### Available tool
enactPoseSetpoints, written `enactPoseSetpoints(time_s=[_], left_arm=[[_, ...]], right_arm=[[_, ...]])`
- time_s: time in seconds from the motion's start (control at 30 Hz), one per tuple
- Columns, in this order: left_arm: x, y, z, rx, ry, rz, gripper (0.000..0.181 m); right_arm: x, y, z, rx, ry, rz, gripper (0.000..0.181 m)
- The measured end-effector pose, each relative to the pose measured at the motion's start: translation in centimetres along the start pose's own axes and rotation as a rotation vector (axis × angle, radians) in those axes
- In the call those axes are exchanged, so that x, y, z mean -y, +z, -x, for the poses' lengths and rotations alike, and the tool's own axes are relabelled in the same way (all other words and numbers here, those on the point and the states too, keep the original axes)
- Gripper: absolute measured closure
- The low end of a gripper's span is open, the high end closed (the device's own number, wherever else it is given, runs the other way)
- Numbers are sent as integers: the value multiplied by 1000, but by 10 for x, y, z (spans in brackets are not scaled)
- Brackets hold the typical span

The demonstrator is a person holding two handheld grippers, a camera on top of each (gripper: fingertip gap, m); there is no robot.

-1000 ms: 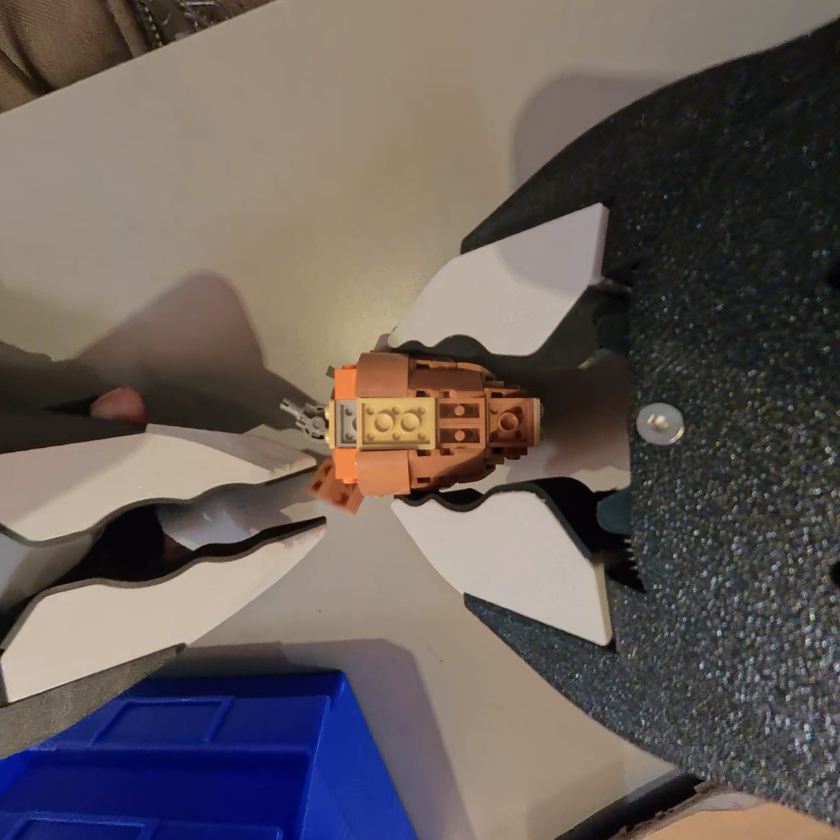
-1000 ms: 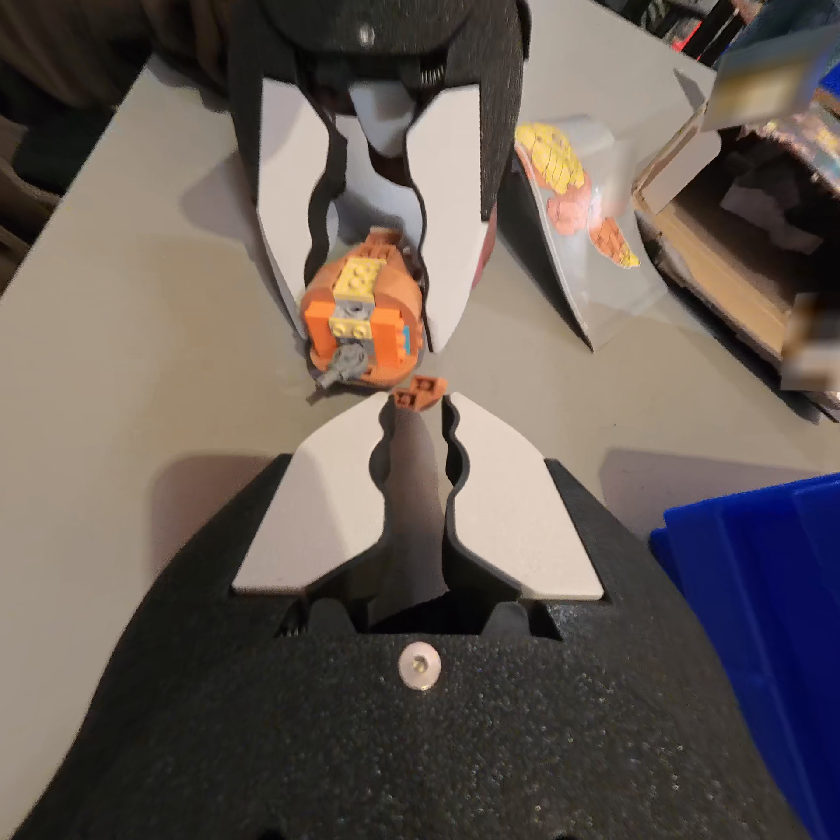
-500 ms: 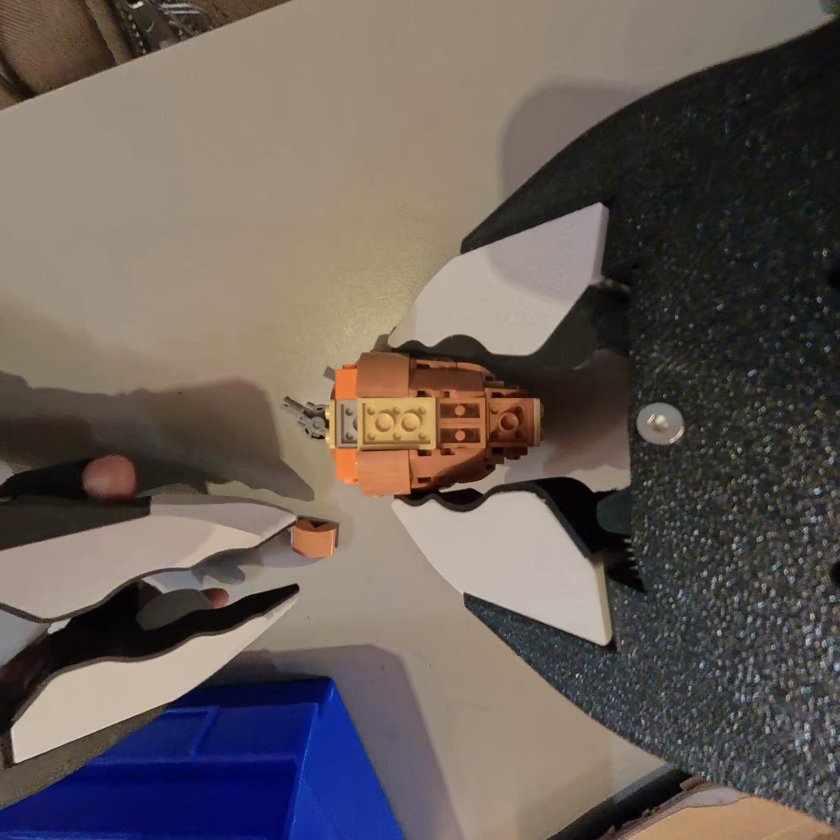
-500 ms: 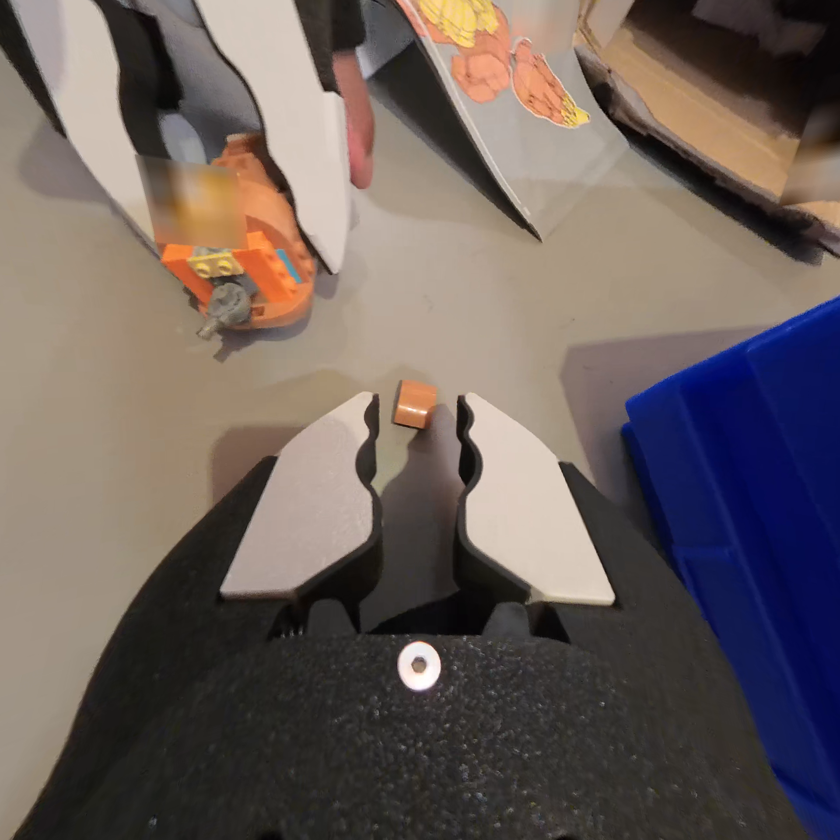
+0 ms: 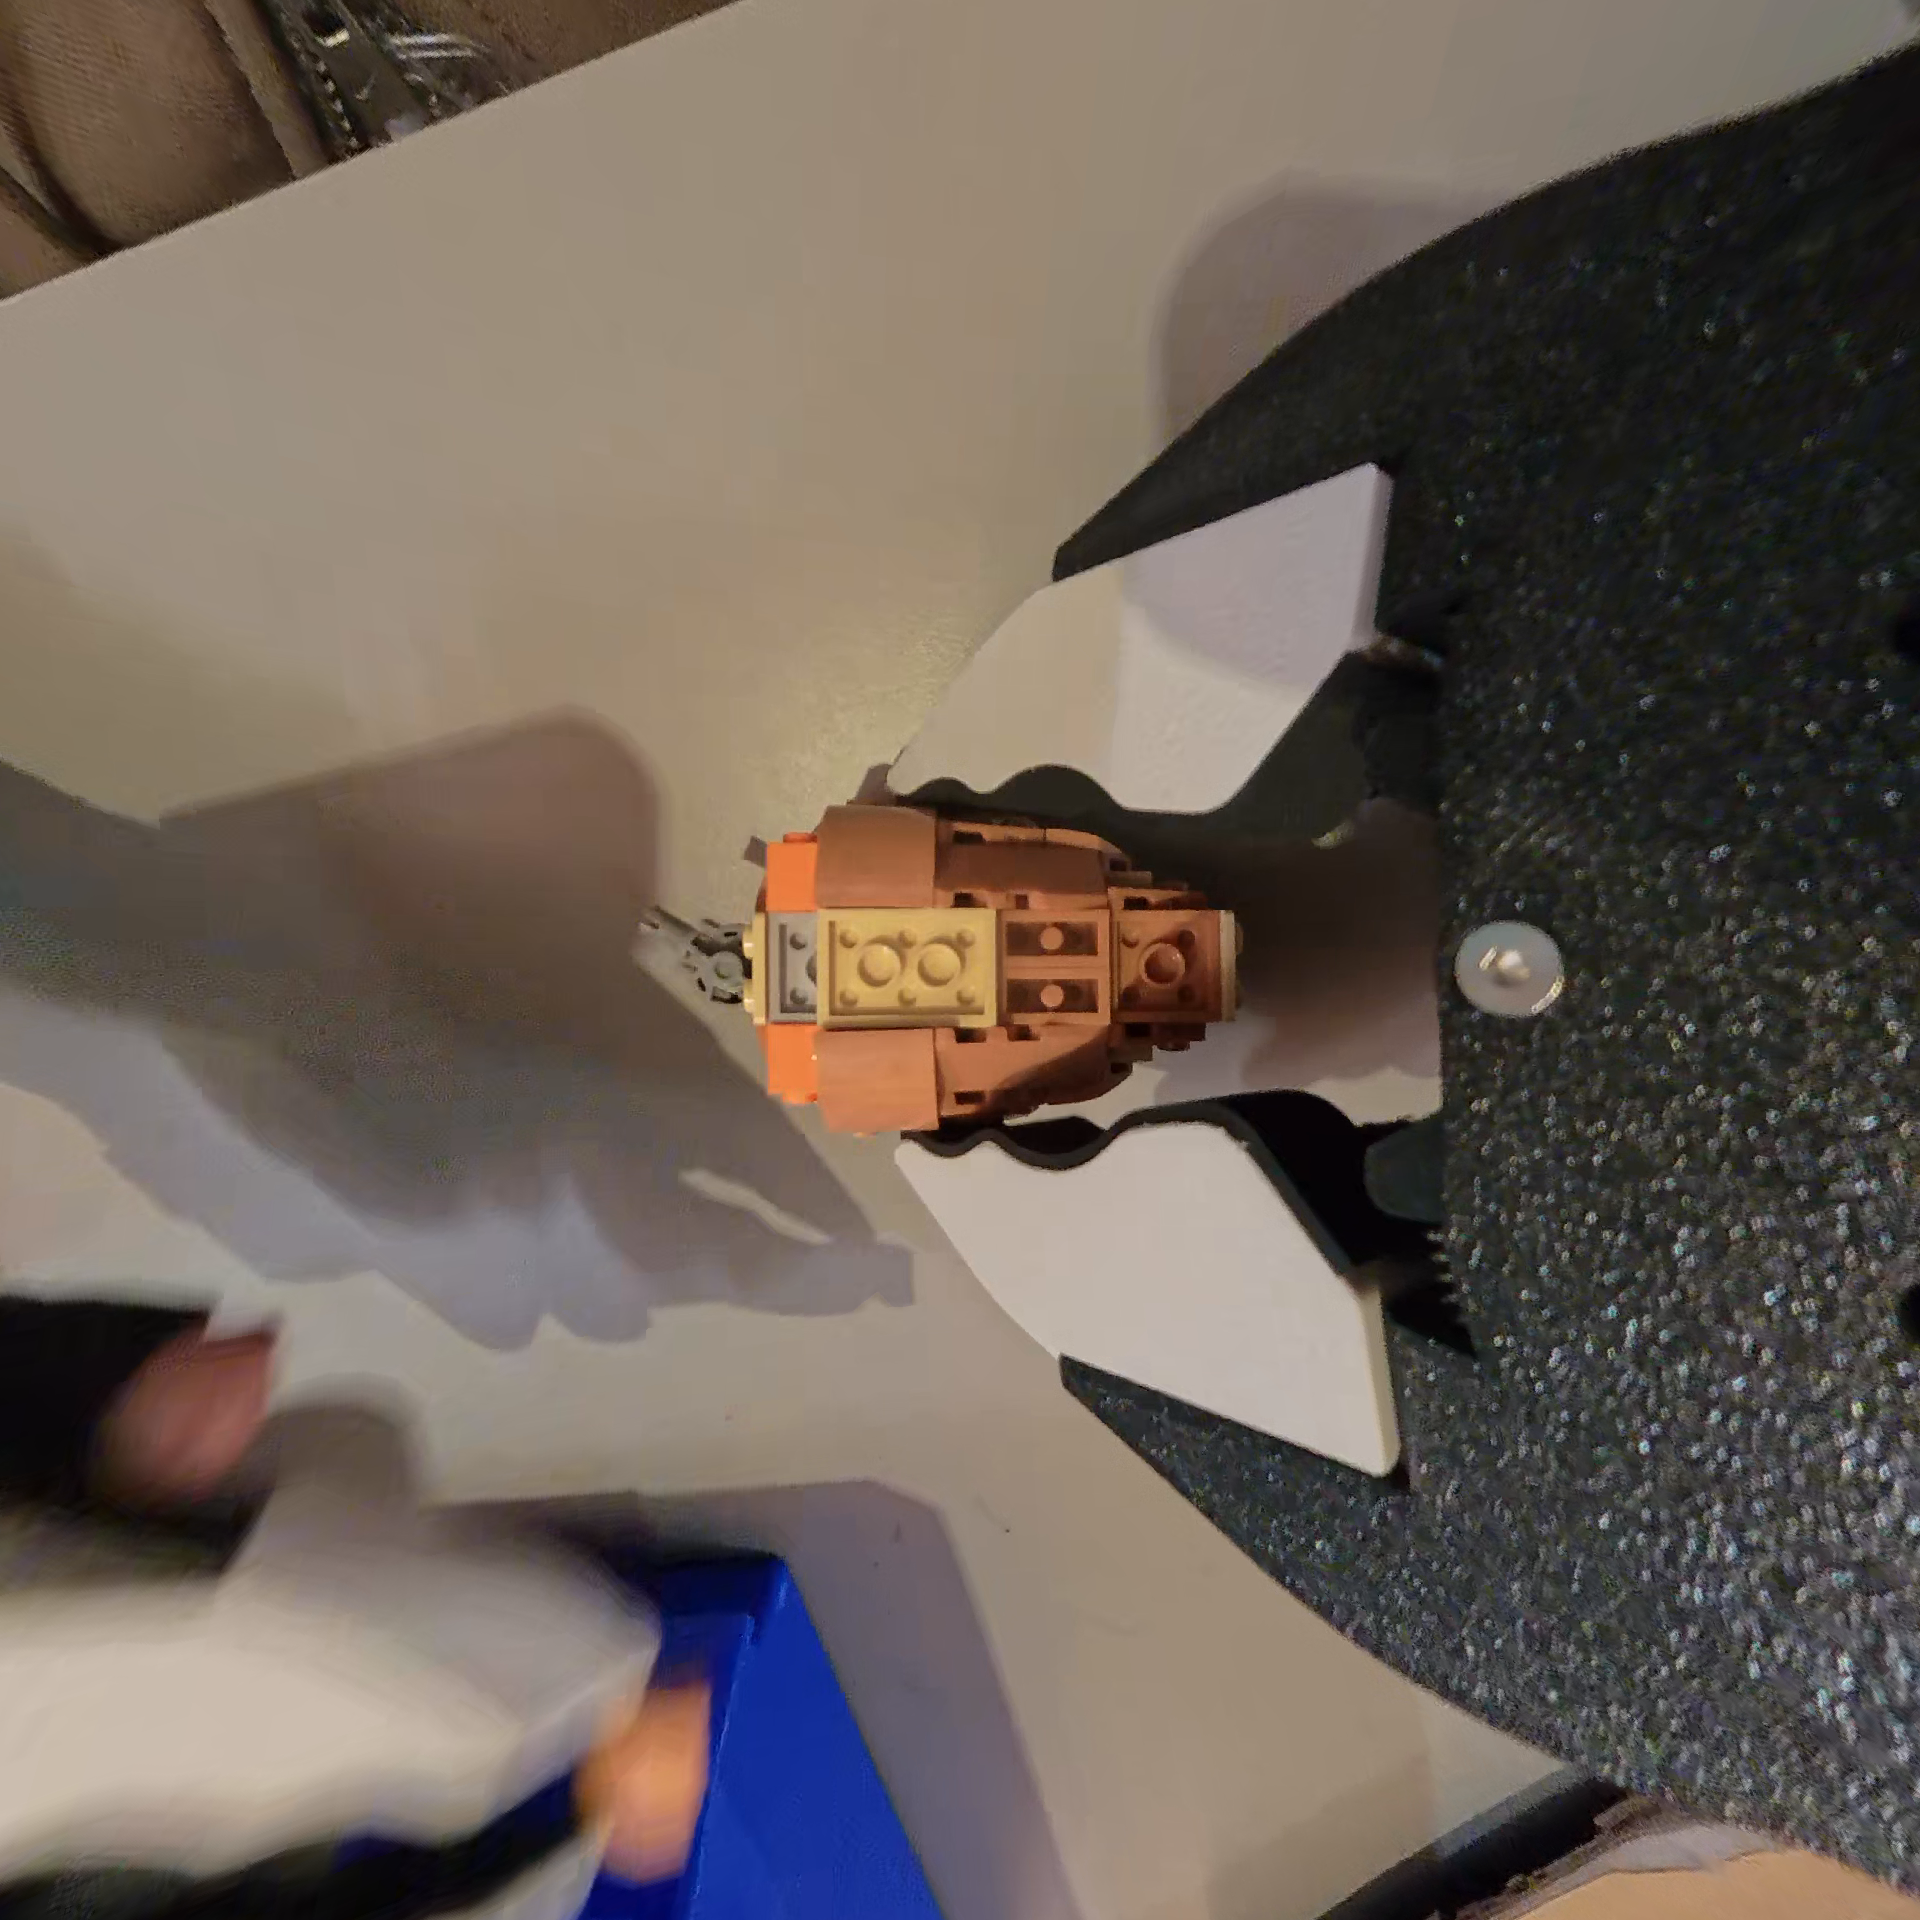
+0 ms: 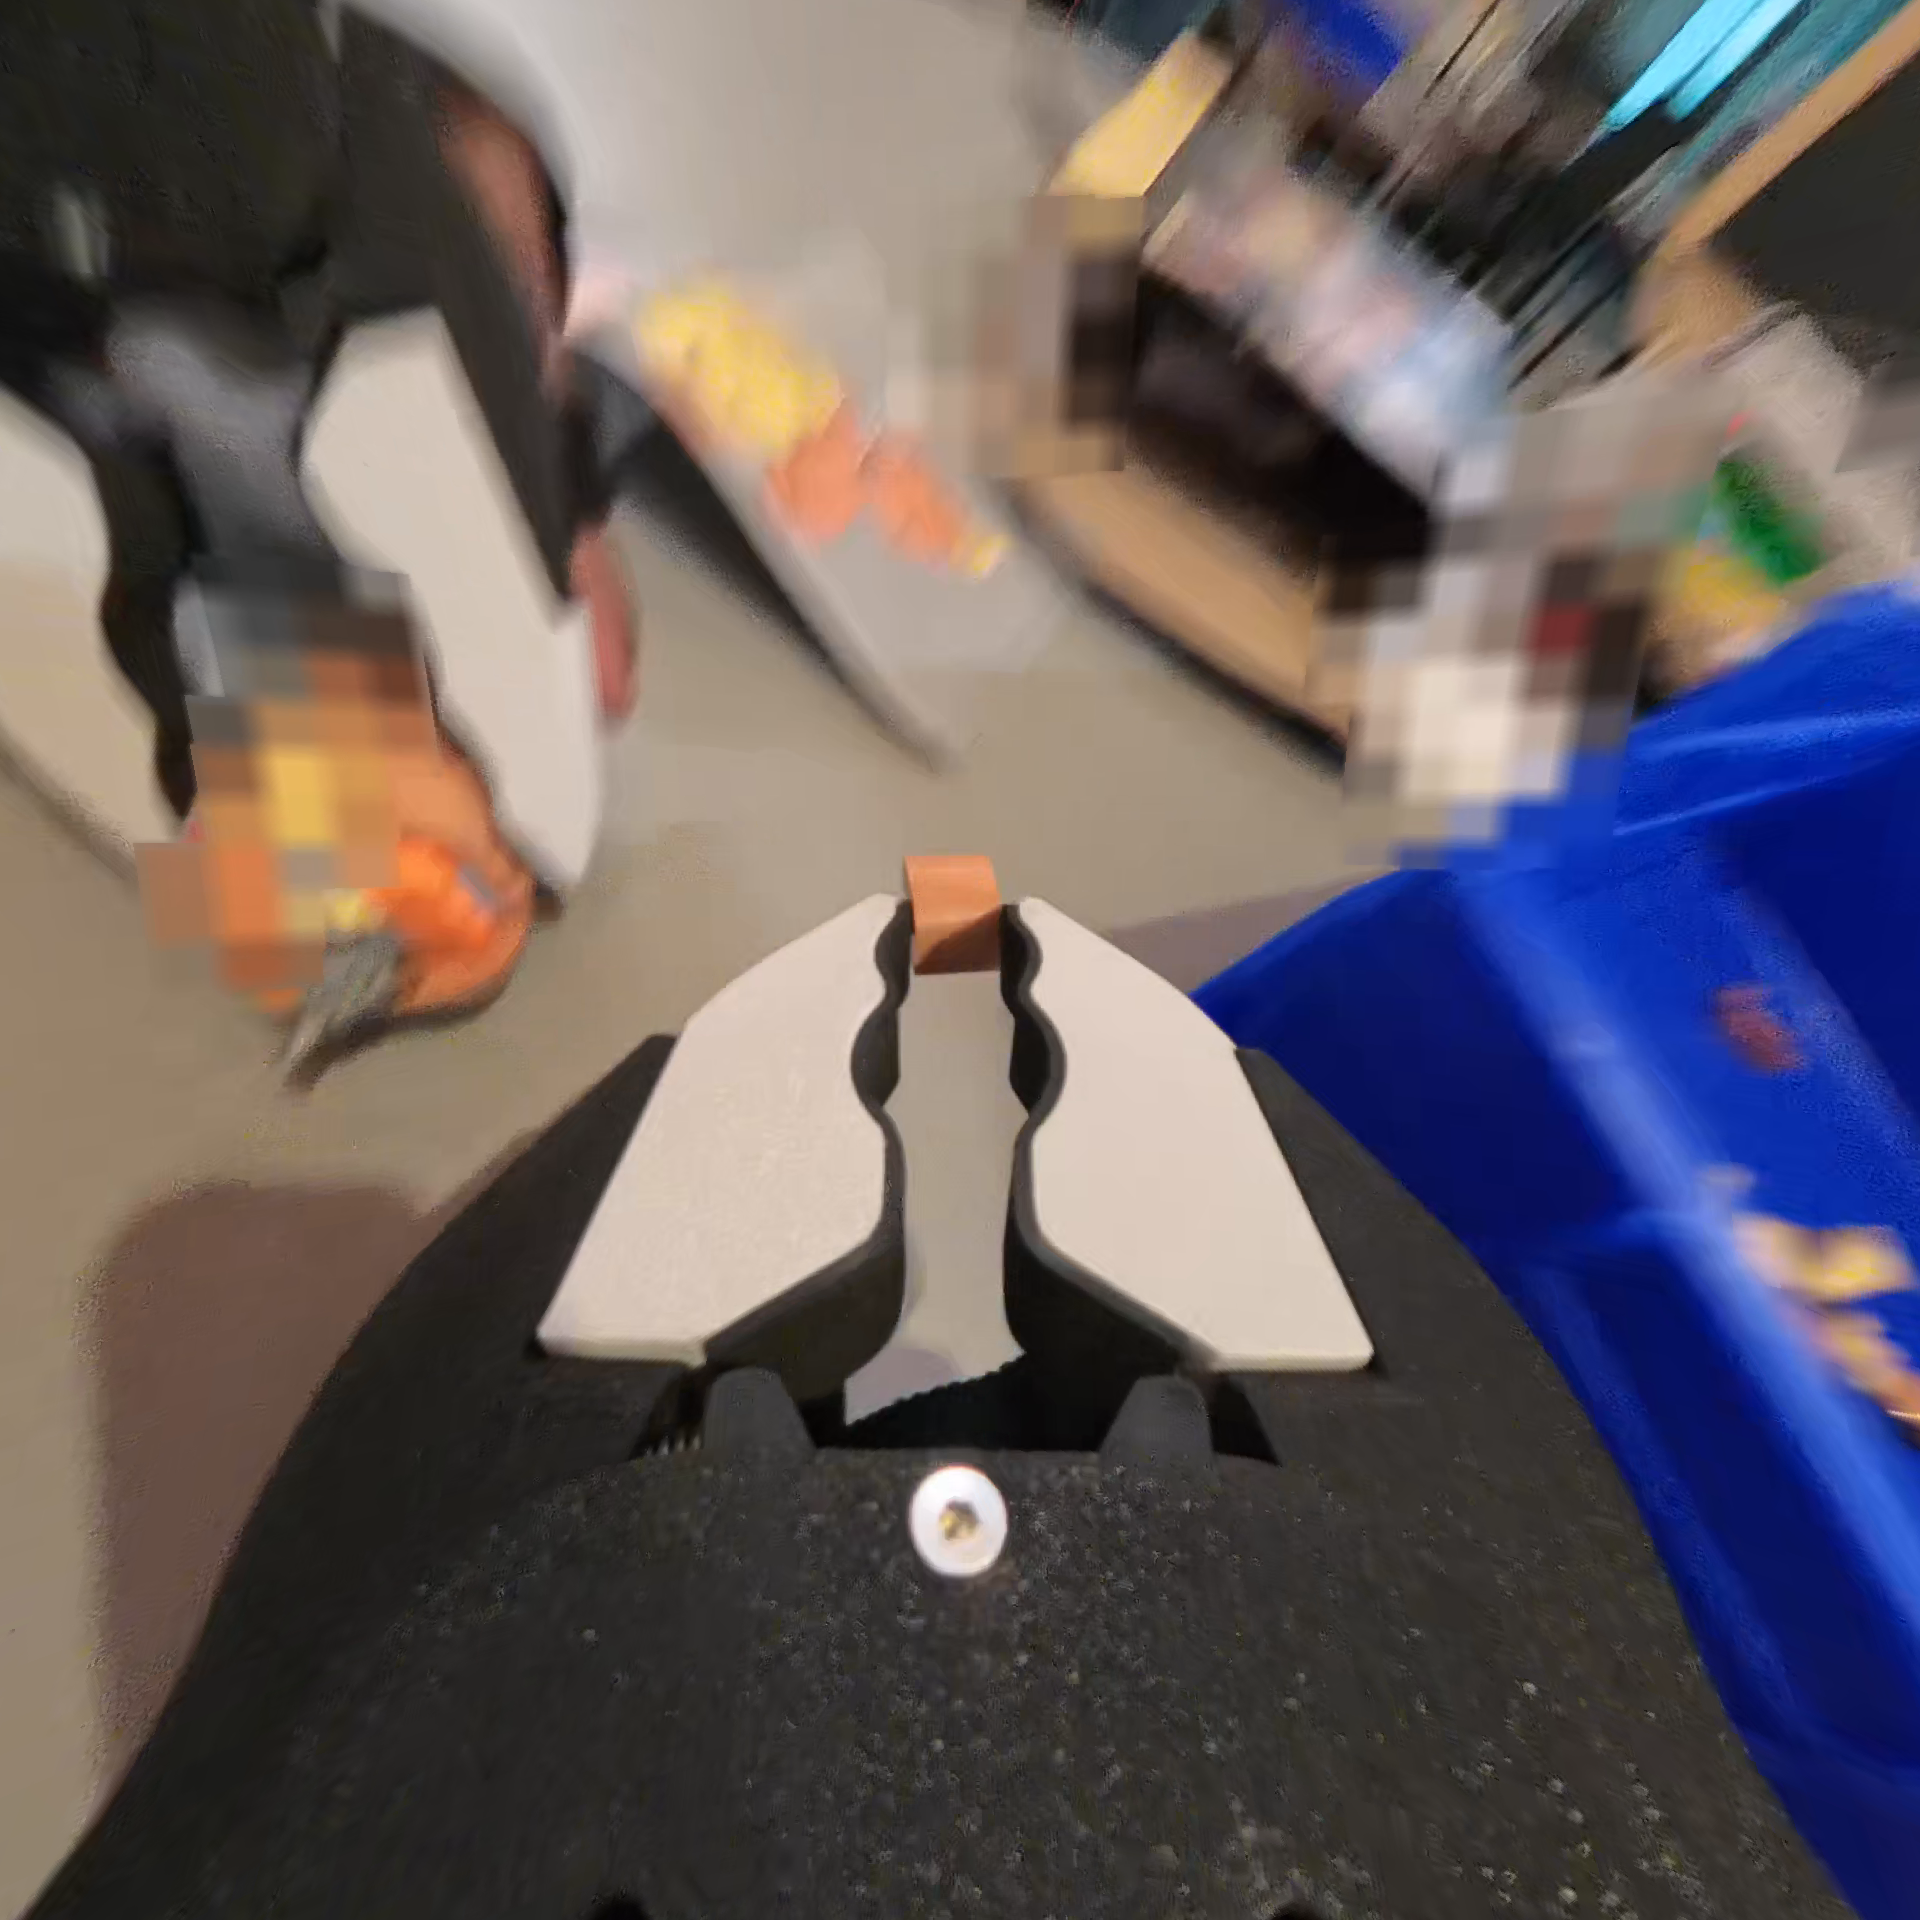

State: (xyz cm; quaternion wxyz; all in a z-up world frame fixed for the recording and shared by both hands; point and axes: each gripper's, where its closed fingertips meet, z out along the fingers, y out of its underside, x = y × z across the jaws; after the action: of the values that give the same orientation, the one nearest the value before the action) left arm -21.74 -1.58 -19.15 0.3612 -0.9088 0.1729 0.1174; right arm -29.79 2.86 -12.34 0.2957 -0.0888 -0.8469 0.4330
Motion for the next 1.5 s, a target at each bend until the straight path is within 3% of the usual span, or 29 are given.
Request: enactPoseSetpoints(time_s=[0.07, 0.13, 0.23, 0.33, 0.47, 0.6, 0.7, 0.8, 1.07, 1.37, 1.5], left_arm=[[1, 1, 0, -4, -4, -7, 125], [2, 1, 0, -5, -6, -12, 125], [2, 2, 1, -2, -16, -16, 125], [3, 4, 4, 2, -39, -22, 125], [6, 3, 16, 57, -91, -48, 125], [35, -22, 47, 177, -233, -283, 125], [59, -51, 68, 278, -288, -519, 125], [70, -66, 74, 360, -254, -618, 125], [76, -75, 83, 509, -190, -651, 125], [74, -75, 87, 675, -44, -558, 125], [76, -75, 82, 672, 5, -564, 125]], right_arm=[[35, -24, -46, -191, 35, -176, 165], [48, -47, -97, -397, 88, -257, 165], [28, -62, -152, -585, 198, -216, 158], [3, -59, -166, -603, 282, -175, 144], [6, -62, -151, -591, 201, -187, 139], [28, -57, -95, -425, 82, -281, 142], [35, -49, -54, -242, 176, -356, 146], [49, -42, -28, -61, 337, -436, 146], [72, -48, -5, 177, 535, -580, 146], [76, -42, 15, 239, 472, -545, 145], [78, -44, 23, 315, 471, -551, 150]])
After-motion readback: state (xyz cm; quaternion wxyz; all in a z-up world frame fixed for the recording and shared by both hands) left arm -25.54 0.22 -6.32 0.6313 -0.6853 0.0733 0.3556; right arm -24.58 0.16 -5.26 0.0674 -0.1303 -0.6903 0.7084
